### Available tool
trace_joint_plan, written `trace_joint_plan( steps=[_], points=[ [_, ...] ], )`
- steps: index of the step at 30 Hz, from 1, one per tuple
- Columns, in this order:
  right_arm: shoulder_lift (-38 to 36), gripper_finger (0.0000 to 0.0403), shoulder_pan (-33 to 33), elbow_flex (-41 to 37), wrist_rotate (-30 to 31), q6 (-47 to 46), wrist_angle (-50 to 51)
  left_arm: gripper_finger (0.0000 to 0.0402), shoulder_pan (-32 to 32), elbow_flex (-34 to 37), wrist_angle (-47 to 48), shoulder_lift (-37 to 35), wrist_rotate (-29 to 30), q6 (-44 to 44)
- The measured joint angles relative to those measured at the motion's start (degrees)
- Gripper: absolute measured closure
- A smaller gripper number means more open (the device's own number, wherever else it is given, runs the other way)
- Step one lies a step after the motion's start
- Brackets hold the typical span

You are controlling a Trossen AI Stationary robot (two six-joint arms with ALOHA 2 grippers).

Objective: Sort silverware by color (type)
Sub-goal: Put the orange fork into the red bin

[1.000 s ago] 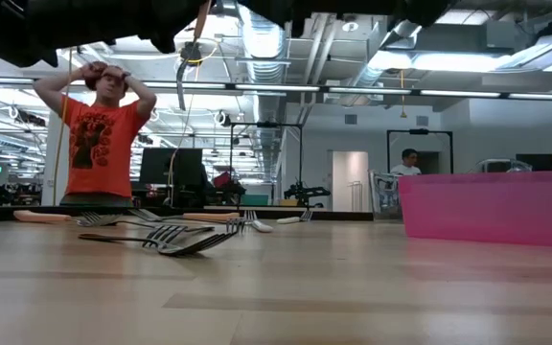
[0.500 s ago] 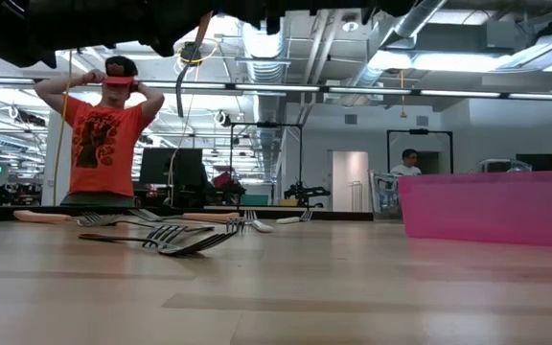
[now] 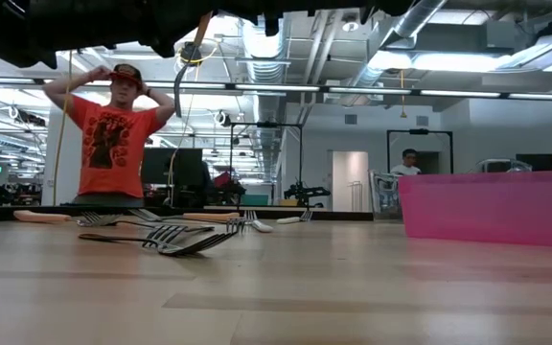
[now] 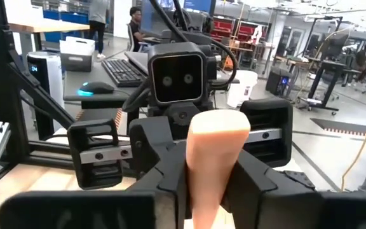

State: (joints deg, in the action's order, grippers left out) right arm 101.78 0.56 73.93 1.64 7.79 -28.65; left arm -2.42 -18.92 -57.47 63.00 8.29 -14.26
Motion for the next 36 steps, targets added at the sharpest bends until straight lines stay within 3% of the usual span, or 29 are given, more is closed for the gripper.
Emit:
trace_joint_plan(
  steps=[6,19,25,31,36],
  points=[
    [0.0,0.0302,-0.02,-0.02,0.11,-0.75,0.27,0.0332,0.0,0.0,0.52,0.0,0.88,3.12],
    [-1.52,0.0302,-0.02,-0.07,5.61,-4.11,6.99,0.0229,-0.04,0.02,4.2,-0.01,1.36,5.03],
    [-5.57,0.0302,-0.15,-0.05,10.54,-5.12,16.04,0.0201,-0.07,0.02,4.61,-0.02,1.49,5.84],
    [-8.47,0.0302,-1.02,-0.1,10.61,-8.16,24.0,0.0196,-0.05,0.02,6.33,-0.02,2.7,7.16],
    [-12.61,0.0302,-2.08,-0.04,10.61,-13.53,38.12,0.0195,0.0,0.02,8.42,-0.04,5.05,10.97]
  ],
)
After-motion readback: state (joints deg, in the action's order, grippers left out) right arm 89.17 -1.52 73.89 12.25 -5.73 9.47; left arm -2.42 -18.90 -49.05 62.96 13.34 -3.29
